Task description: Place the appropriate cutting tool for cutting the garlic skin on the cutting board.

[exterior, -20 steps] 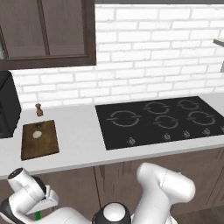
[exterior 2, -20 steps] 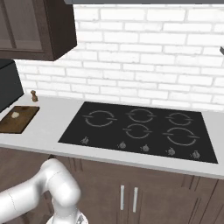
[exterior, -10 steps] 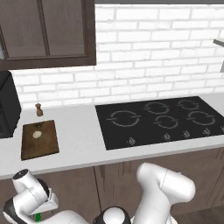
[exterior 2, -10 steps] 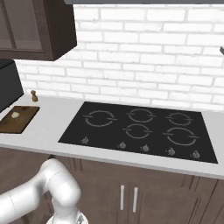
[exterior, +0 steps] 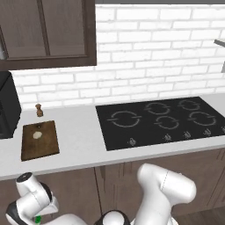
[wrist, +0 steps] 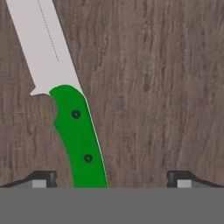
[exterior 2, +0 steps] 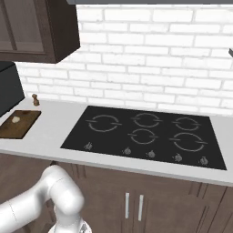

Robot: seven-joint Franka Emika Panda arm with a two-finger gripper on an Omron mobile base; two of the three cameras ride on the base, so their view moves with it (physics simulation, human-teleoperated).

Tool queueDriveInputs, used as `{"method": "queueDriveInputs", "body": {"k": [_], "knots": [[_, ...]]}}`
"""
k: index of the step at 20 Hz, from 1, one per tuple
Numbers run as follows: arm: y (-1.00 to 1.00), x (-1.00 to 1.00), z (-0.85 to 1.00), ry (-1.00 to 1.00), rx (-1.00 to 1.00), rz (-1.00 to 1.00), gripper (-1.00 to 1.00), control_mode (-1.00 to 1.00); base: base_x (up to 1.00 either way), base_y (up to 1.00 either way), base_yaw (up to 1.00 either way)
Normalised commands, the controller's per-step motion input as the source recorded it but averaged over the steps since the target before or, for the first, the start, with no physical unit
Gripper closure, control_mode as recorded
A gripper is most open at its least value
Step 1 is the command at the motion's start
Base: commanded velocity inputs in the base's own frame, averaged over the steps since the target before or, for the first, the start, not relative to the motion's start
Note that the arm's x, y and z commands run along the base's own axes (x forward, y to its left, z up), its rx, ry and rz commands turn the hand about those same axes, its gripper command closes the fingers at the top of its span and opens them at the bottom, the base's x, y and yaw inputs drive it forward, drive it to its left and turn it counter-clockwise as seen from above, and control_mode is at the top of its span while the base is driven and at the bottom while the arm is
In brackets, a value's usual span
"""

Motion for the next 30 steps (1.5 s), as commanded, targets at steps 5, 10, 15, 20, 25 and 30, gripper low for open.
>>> {"method": "queueDriveInputs", "body": {"k": [5, 10, 15, 20, 25, 30], "knots": [[0.08, 0.17, -0.01, 0.00, 0.00, 0.00, -1.00, -1.00, 0.00, 0.00, 0.00], [0.23, 0.21, -0.08, 0.00, 0.00, 0.00, -1.00, -1.00, 0.00, 0.00, 0.00], [0.30, 0.10, -0.20, 0.00, 0.00, 0.00, -1.00, -1.00, 0.00, 0.00, 0.00], [0.24, -0.01, -0.36, 0.00, 0.00, 0.00, -1.00, -1.00, 0.00, 0.00, 0.00], [0.15, -0.36, -0.78, 0.00, 0.00, 0.00, 1.00, -1.00, 0.00, 0.00, 0.00], [0.00, -0.54, -0.95, 0.00, 0.00, -0.01, 1.00, -1.00, 0.00, 0.00, 0.00]]}}
